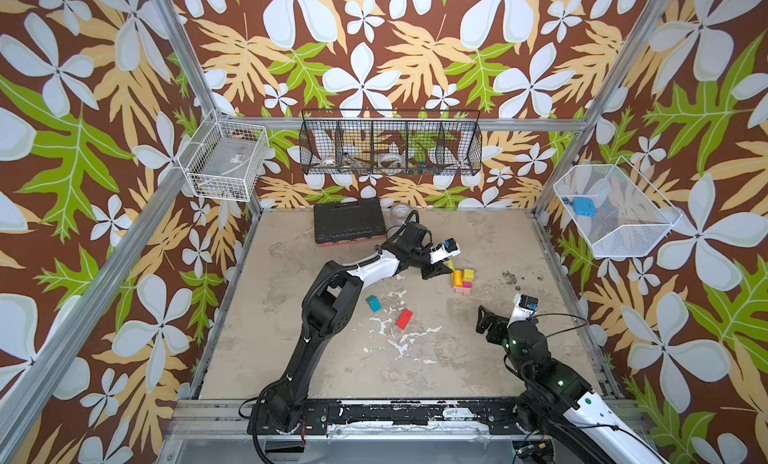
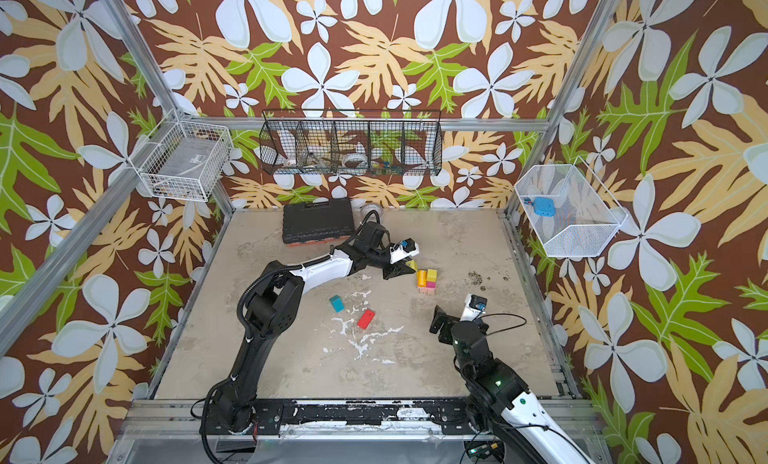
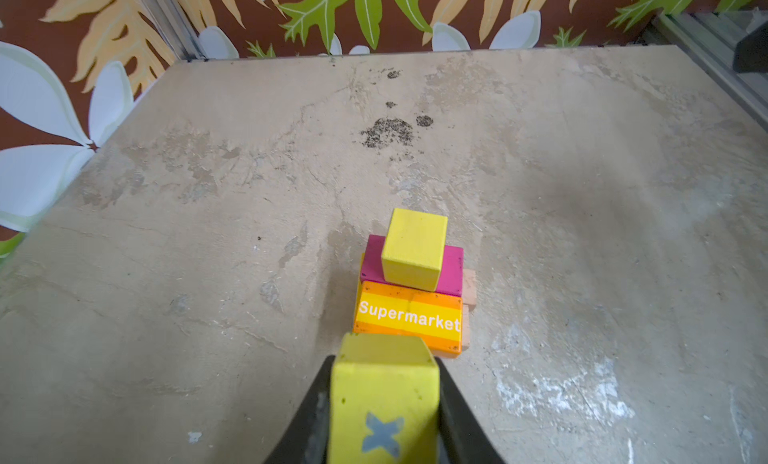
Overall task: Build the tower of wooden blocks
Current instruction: 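Lower the yellow X cube beside the yellow-green block atop the tower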
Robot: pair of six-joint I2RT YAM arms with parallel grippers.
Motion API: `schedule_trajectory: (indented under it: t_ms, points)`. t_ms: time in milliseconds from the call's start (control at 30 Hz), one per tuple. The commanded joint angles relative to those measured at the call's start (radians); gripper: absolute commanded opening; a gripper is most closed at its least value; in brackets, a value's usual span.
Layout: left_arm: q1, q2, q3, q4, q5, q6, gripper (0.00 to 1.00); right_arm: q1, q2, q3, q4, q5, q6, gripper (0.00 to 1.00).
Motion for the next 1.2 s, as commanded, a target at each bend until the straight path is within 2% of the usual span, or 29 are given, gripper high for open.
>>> schedule_trajectory:
  t_ms: [0,200,433,1167]
  points:
    - [-0.004,0.039,0.075,-0.107,0.007,0.042,0.00,0.000,0.001,0.001,0.025,-0.024,-0.014,1.00]
    - [-0.015,0.147,0.308,-0.320,-0.012,0.099,0.00,0.000,-0.002,0.001,0.023,-0.022,-0.014,1.00]
    - [-0.034,0.201,0.415,-0.428,-0.053,0.157,0.00,0.000,0.000,0.001,0.025,-0.024,-0.015,1.00]
    - [-0.074,0.231,0.481,-0.496,-0.116,0.222,0.00,0.000,0.008,0.001,0.031,-0.037,-0.021,1.00]
